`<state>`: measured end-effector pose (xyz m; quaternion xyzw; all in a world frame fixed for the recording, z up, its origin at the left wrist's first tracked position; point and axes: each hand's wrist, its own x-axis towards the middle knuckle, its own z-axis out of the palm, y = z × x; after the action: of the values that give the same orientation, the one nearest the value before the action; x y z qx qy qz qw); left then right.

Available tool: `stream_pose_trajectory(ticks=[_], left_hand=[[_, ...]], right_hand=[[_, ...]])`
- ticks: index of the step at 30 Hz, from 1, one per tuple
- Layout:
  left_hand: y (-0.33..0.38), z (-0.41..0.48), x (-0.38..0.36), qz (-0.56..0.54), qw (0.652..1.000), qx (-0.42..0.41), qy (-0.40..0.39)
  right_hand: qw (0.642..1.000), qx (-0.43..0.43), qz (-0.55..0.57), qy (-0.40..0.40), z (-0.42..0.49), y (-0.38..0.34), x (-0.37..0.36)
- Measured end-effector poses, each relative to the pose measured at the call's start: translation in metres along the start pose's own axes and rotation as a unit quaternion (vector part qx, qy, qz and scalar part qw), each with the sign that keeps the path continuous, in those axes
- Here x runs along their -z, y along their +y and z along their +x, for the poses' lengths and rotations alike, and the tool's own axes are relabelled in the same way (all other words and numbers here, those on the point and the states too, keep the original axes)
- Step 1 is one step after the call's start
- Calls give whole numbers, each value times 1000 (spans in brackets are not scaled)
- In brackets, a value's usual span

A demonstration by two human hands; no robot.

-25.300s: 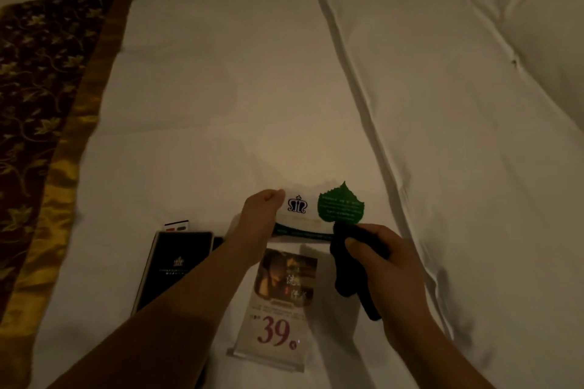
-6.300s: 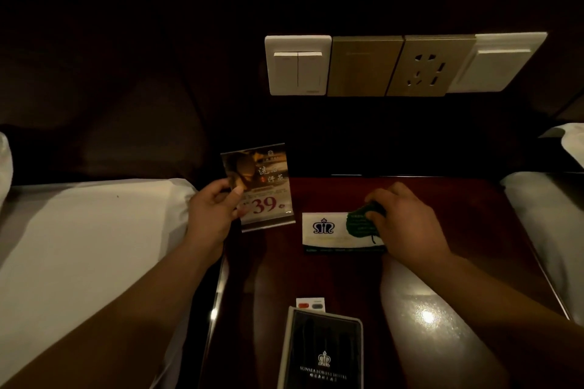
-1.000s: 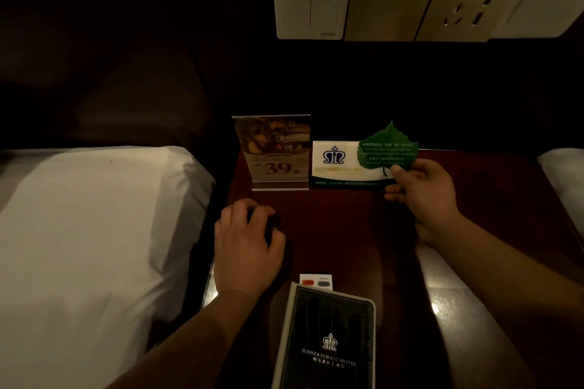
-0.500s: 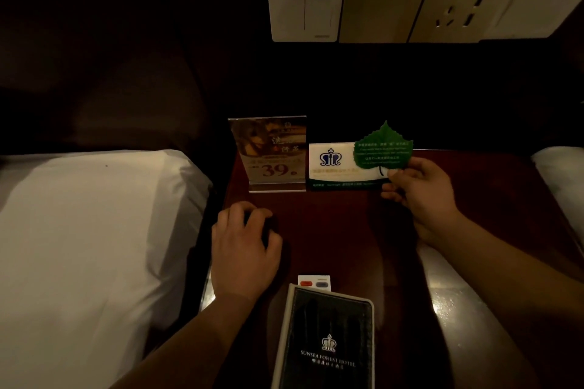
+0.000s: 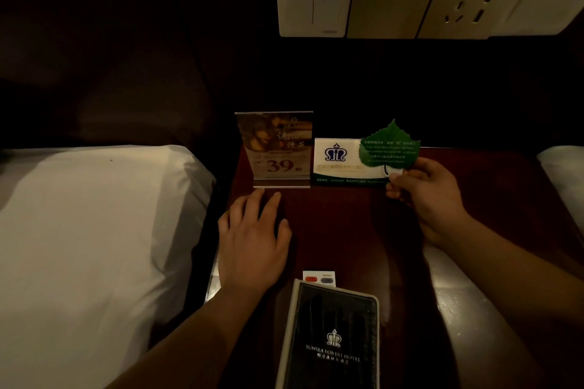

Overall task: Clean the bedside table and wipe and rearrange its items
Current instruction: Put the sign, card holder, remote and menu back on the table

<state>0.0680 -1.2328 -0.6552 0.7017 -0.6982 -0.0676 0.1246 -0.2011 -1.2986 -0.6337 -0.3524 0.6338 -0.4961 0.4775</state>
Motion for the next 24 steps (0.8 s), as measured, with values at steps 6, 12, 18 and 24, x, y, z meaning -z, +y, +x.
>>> stream_pose_trajectory(ticks=[6,12,18,24], left_hand=[[1,1,-3,20,1000,3,-1],[1,1,-4,32,999,2,-7],[1,1,-4,32,999,1,-7],[-1,0,-3,-6,1000,-1,10]], right_hand=[[1000,5,6,-2,0,3,2],[1000,15,6,-6,-3,2,2],[1000,21,-1,-1,-6,0,1],[1000,-2,25,14,-14,-1,0]])
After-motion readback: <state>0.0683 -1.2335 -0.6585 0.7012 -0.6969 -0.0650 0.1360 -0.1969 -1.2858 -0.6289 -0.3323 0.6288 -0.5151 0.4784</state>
